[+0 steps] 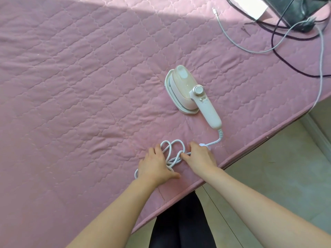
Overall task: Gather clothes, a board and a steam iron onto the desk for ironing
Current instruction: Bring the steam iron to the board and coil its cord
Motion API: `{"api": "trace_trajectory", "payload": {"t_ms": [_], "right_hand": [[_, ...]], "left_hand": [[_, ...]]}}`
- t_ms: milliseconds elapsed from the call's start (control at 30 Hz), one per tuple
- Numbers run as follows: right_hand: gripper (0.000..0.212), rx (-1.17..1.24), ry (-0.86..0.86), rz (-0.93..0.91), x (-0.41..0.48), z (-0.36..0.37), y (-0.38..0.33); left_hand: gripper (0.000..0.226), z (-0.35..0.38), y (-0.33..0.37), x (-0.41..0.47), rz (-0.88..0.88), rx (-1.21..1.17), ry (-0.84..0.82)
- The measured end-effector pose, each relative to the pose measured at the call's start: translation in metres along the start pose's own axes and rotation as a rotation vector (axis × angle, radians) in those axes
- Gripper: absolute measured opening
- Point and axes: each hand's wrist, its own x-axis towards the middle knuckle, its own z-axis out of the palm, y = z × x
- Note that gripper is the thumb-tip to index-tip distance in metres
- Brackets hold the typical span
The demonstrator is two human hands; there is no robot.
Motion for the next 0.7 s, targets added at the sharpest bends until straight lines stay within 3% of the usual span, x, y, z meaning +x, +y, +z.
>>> {"api": "trace_trajectory", "payload": {"t_ms": [167, 333, 400, 533, 700], "right_hand": [[0.031, 0.313, -0.078, -0.035, 0.001, -0.010, -0.014], [0.021, 0.357, -0.073, -0.146, -0.003, -0.018, -0.026], [0.008, 0.335, -0.051, -0.181, -0.005, -0.026, -0.028], [0.023, 0.262, 0.058, -0.296, -0.013, -0.053, -0.035], [0.015, 0.186, 0.279, -0.446, -0.016, -0.094, -0.044]], "left_hand": [[0.089, 0.021, 0.010, 0.004, -0.016, 0.137, 0.171], [0.027, 0.009, 0.002, 0.016, -0.078, -0.203, 0.259], [0.019, 0.002, -0.002, 0.020, -0.101, -0.272, 0.265], [0.009, -0.018, -0.002, 0.028, -0.160, -0.663, 0.277], [0.009, -0.046, 0.019, 0.039, -0.305, -0.982, 0.366]]}}
